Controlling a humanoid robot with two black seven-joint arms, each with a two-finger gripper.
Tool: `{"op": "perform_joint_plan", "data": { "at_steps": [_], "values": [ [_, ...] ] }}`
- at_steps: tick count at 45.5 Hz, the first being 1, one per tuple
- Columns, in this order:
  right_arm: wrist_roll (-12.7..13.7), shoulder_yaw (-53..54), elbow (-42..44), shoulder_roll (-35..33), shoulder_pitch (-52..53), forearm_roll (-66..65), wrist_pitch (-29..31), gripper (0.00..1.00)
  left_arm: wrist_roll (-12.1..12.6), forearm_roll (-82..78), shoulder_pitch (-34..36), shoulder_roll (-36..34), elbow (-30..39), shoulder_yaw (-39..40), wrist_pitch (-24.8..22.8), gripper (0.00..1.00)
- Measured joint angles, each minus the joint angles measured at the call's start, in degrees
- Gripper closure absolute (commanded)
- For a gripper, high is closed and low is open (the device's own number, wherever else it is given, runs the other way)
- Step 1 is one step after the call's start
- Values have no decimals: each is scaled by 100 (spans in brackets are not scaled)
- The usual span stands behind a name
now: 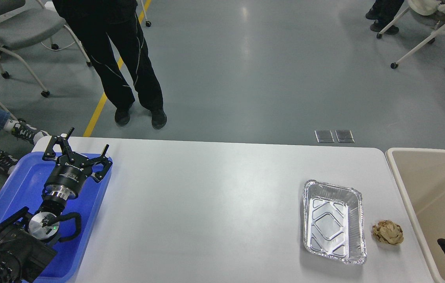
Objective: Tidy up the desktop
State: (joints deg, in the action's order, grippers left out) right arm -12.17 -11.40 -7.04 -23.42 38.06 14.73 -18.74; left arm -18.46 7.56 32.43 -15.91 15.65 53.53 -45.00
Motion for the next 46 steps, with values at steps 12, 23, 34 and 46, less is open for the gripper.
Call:
{"op": "perform_joint_plan", "data": {
  "at_steps": [12,23,34,46],
  "values": [
    [-36,702,-89,-392,750,-53,18,0,0,0,0,0,1,0,0,0],
    [-53,1849,-419,-698,1479,-161,161,0,0,0,0,0,1,0,0,0],
    [-61,3140,-1711,-1226,1817,-608,325,0,0,0,0,0,-1,0,0,0],
    [-65,4509,-3219,-1625,1873,-1533,409,0,0,0,0,0,-1,0,0,0]
  ]
}}
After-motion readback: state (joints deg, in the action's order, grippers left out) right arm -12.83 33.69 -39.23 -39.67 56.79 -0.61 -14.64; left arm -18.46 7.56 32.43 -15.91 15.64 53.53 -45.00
